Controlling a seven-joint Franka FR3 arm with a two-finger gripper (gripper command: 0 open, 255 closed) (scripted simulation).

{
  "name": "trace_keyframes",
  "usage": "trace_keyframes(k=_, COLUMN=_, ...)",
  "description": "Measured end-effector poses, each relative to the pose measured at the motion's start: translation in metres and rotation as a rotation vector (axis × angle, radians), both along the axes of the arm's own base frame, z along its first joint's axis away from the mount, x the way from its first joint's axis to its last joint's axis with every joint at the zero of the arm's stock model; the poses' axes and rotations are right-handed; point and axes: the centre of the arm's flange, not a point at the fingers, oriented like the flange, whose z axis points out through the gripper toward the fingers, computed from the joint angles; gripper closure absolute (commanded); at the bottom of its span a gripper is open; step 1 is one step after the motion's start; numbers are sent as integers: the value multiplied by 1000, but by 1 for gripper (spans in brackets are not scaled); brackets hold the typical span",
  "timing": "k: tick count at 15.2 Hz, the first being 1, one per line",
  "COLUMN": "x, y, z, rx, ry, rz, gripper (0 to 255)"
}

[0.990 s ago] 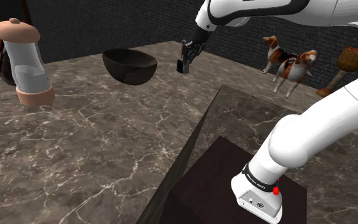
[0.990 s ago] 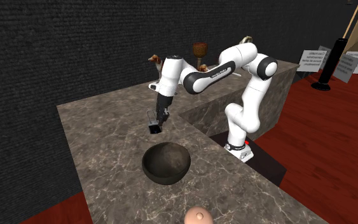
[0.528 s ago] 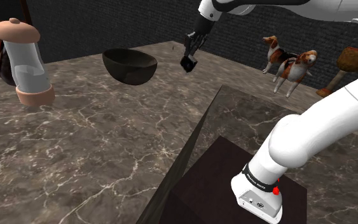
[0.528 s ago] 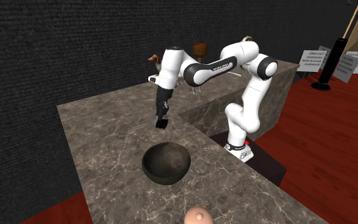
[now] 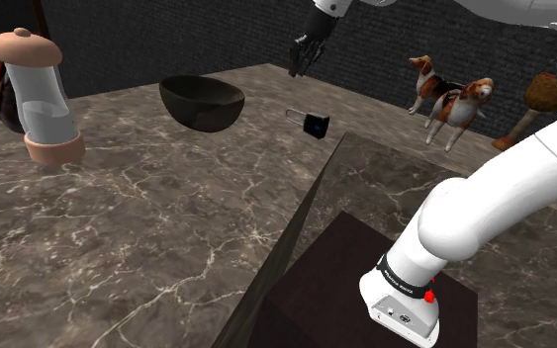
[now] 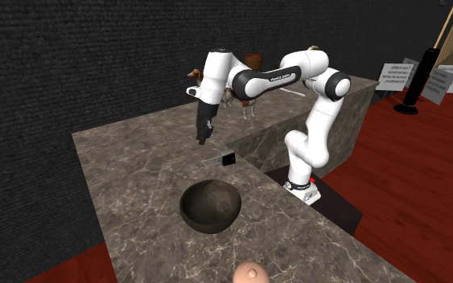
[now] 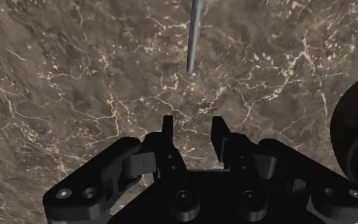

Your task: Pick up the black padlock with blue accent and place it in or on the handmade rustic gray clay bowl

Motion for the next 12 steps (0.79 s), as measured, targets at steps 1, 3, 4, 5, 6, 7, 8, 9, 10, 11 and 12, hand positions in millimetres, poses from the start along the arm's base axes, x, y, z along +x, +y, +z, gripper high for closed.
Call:
trace_keyframes(k=1, x=-6, y=2, z=-4, rx=-6, ry=-6, rz=0, gripper=0)
trace_keyframes(k=3, x=-24, y=7, z=-17, rx=-26, ry=-30, rz=0, gripper=0)
trace_keyframes(k=4, x=-38, y=11, z=-26, rx=-38, ry=-43, rz=1, gripper=0)
trace_keyframes(k=5, x=-49, y=15, z=-33, rx=-50, ry=-58, rz=1, gripper=0)
trace_keyframes(k=6, x=-58, y=21, z=-44, rx=-63, ry=-72, rz=1, gripper=0)
trace_keyframes(k=7, x=-69, y=24, z=-52, rx=-75, ry=-87, rz=1, gripper=0)
trace_keyframes(k=8, x=-83, y=27, z=-65, rx=-88, ry=-102, rz=1, gripper=0)
trace_keyframes(k=9, x=-96, y=30, z=-75, rx=-101, ry=-117, rz=2, gripper=0)
trace_keyframes(k=10, x=-103, y=33, z=-80, rx=-109, ry=-126, rz=2, gripper=0)
trace_keyframes(k=11, x=-105, y=34, z=-87, rx=-113, ry=-131, rz=2, gripper=0)
trace_keyframes(k=12, x=-105, y=31, z=-93, rx=-115, ry=-133, rz=2, gripper=0)
